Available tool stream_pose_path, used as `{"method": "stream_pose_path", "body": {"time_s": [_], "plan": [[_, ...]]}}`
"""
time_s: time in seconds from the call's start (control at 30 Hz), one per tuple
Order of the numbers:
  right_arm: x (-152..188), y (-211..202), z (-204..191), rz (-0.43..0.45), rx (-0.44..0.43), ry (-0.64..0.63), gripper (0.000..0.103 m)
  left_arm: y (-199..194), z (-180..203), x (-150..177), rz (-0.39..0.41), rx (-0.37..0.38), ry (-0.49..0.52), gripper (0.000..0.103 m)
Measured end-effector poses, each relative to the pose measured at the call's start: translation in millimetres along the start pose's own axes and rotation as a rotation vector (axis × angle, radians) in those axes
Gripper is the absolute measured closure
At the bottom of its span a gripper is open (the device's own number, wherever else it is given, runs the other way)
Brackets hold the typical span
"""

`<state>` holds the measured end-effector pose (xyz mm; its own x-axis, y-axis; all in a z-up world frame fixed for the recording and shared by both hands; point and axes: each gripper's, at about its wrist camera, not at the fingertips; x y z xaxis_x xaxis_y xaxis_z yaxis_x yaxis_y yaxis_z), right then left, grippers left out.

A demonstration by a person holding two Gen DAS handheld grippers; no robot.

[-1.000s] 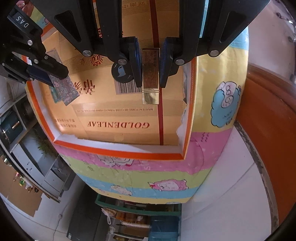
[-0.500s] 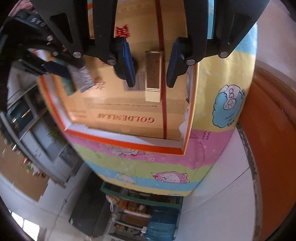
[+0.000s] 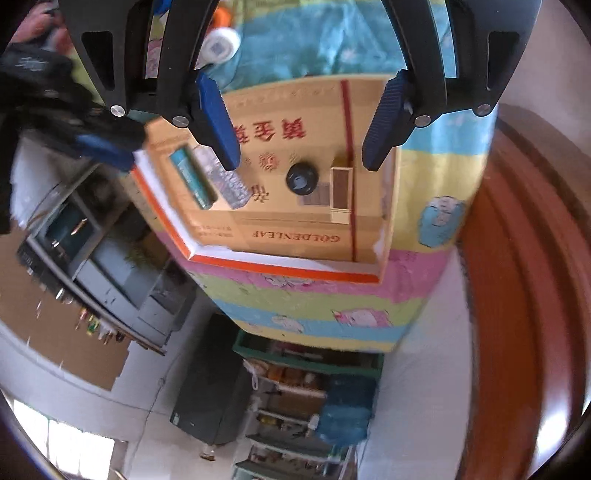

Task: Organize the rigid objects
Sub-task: 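Withdraw both open tools from the box toward the red and blue caps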

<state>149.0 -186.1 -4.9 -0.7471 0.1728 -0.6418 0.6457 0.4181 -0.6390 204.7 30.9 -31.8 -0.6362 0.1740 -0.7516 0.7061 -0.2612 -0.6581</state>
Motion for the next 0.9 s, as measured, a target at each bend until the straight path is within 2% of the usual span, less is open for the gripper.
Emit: {"method": "stream_pose_path", "body": {"time_s": [0.07,0.17,0.33,0.63,0.9], "plan": [[13.0,-18.9,-3.0,0.027,-0.023,0.010,0.056,-13.5,2.2,5.7,0.028,-0.043,-0.011,0.033],[31.8,-39.3,-6.7,0.059,-0.029,0.017,0.056,-37.2,5.3,16.6,0.083,-0.063,-0.030,0.033],[60.8,-62.3,-13.8,0.093,0.002,0.005,0.056,-61.1,11.5,35.6,0.089,-0.064,-0.050,0.033],[91.6,-84.7,-4.9,0.126,0.108,0.026,0.056,-106.3,36.8,62.9,0.124,-0.130,0.028,0.033],[124.8,-81.9,3.6,0.068,0.167,0.000,0.056,-112.4,53.3,95.5,0.108,-0.056,0.039,0.033]]}}
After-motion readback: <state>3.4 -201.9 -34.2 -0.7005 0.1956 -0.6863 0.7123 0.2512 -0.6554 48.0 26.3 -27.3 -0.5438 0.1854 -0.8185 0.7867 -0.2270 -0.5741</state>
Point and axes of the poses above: each gripper's, at about its wrist camera, not at the fingertips, and y roughly the way its jaws point, z to its right, x to its underside, and after that the axes turned 13 degrees about y, right-handed
